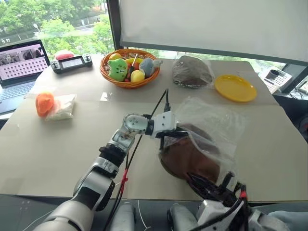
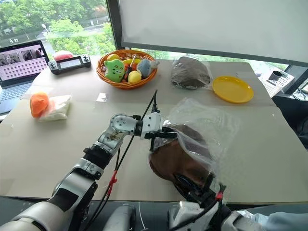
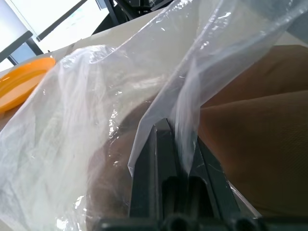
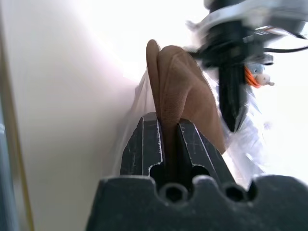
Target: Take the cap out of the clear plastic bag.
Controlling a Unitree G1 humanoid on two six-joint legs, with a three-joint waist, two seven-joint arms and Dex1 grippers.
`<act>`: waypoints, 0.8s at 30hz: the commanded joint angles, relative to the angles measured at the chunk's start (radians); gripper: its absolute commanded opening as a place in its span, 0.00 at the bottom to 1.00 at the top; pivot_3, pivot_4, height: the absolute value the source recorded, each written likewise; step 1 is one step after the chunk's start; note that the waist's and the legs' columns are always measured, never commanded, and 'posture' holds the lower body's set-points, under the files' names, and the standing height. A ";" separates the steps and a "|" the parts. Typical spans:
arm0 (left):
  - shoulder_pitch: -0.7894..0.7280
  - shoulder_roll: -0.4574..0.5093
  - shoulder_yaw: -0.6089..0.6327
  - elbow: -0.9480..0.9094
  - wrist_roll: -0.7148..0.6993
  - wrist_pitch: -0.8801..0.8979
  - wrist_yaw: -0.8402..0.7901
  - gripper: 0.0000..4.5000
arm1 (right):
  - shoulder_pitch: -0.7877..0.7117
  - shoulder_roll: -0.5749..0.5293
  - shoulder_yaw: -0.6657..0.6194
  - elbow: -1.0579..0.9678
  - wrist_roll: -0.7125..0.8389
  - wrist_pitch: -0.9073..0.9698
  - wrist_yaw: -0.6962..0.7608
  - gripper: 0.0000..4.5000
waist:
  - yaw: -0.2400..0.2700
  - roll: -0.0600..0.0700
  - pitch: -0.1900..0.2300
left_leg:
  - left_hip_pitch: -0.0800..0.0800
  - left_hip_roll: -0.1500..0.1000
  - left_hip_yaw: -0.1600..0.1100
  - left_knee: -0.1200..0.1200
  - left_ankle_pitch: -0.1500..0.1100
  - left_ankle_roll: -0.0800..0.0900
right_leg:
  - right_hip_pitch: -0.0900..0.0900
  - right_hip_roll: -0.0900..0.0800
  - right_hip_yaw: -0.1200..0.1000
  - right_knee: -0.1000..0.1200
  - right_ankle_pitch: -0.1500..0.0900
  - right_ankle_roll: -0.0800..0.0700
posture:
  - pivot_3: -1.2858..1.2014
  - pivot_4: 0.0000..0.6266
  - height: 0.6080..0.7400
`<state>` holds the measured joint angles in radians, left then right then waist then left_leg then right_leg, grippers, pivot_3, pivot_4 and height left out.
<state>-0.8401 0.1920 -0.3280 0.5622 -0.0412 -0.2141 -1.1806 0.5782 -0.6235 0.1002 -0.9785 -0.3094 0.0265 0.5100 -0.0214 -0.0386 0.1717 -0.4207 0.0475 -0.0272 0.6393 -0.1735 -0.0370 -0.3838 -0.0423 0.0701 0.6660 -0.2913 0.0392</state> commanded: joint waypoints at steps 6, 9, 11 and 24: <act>-0.026 -0.024 0.020 0.000 -0.010 -0.014 0.015 0.00 | -0.156 -0.571 -0.384 -0.069 1.488 -0.058 -0.189 0.01 | 0.009 0.001 0.001 | -0.001 -0.002 0.001 0.002 0.000 0.001 | 0.001 -0.002 0.001 0.000 0.005 -0.005 | 0.52 0.24 1.00; -0.027 -0.027 0.024 0.003 -0.008 -0.014 0.018 0.00 | -0.033 -0.579 -0.645 -0.069 1.729 0.043 -0.126 0.01 | 0.019 0.000 0.001 | -0.003 -0.002 -0.004 0.000 -0.001 0.002 | 0.003 0.000 0.000 -0.002 0.002 -0.006 | 0.52 0.24 1.00; -0.028 -0.028 0.025 0.003 -0.007 -0.014 0.021 0.00 | 0.031 -0.518 -0.792 -0.069 1.777 0.092 -0.135 0.01 | 0.019 0.001 0.001 | -0.005 -0.005 -0.005 0.000 -0.002 0.003 | 0.003 -0.001 0.003 -0.003 0.001 -0.004 | 0.52 0.24 1.00; -0.021 -0.025 0.027 -0.002 -0.002 -0.015 0.032 0.00 | -0.314 -0.206 -0.919 0.145 1.968 0.029 -0.524 0.01 | 0.002 0.001 0.000 | 0.000 -0.007 -0.008 0.004 -0.002 0.005 | 0.012 -0.002 0.005 -0.004 -0.002 0.005 | 0.52 0.24 1.00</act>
<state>-0.8601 0.1700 -0.3023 0.5806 -0.0391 -0.2186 -1.1529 0.3354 -0.8631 -0.7951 -0.8655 1.5988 0.1284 0.0824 -0.0190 -0.0374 0.1721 -0.4203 0.0400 -0.0350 0.6431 -0.1759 -0.0316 -0.3718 -0.0442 0.0751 0.6619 -0.2924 0.0424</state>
